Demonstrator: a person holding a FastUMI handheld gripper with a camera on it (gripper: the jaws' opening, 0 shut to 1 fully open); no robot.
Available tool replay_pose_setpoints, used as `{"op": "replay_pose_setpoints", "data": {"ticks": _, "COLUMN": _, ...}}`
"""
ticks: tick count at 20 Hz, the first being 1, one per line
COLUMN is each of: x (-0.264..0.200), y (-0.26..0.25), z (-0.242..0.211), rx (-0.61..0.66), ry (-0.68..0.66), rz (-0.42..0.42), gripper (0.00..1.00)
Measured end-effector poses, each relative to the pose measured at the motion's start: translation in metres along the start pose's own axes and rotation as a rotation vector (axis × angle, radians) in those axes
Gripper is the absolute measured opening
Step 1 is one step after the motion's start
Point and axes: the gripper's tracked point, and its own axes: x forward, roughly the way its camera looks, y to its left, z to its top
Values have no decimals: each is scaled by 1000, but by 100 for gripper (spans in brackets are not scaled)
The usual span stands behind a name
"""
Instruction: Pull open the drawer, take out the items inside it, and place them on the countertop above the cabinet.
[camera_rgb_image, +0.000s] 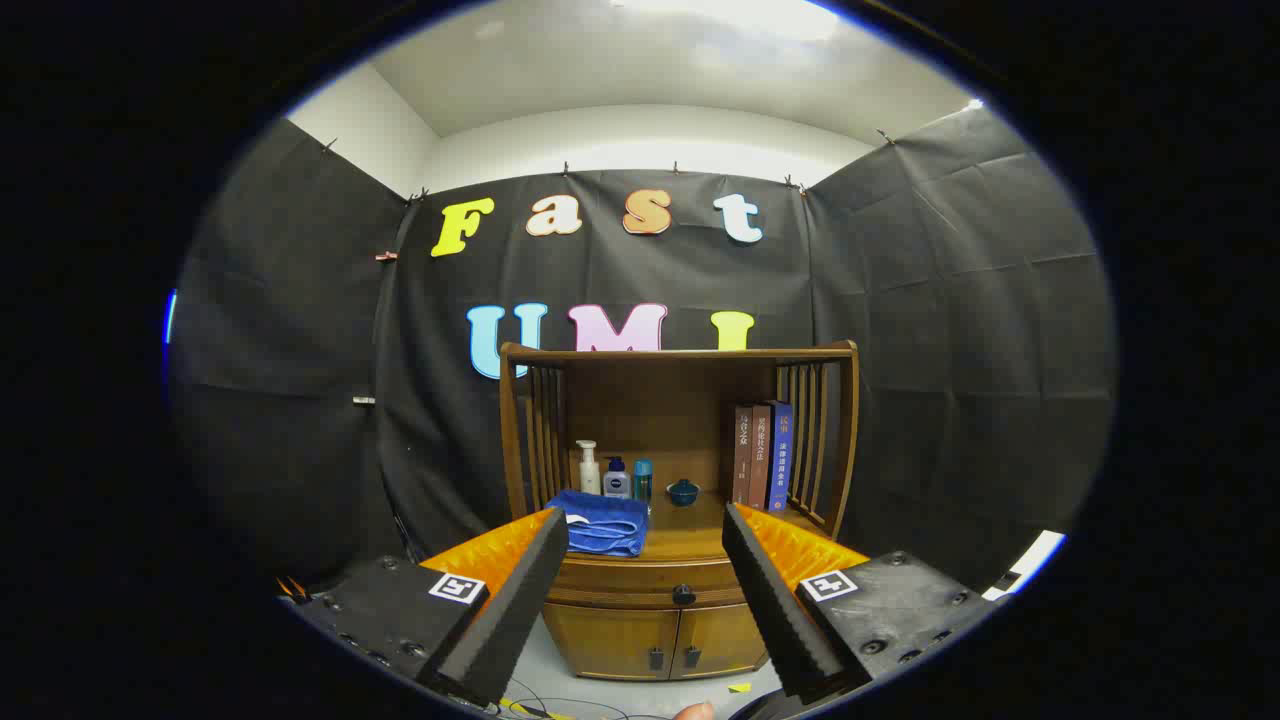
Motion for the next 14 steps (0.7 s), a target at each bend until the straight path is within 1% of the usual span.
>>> {"op": "replay_pose_setpoints", "data": {"ticks": 6, "x": 0, "y": -1, "z": -6, "rx": -8, "ry": 5, "rz": 1, "gripper": 99}}
{"op": "replay_pose_setpoints", "data": {"ticks": 14, "x": -1, "y": -12, "z": 0, "rx": -4, "ry": -6, "rz": -14, "gripper": 98}}
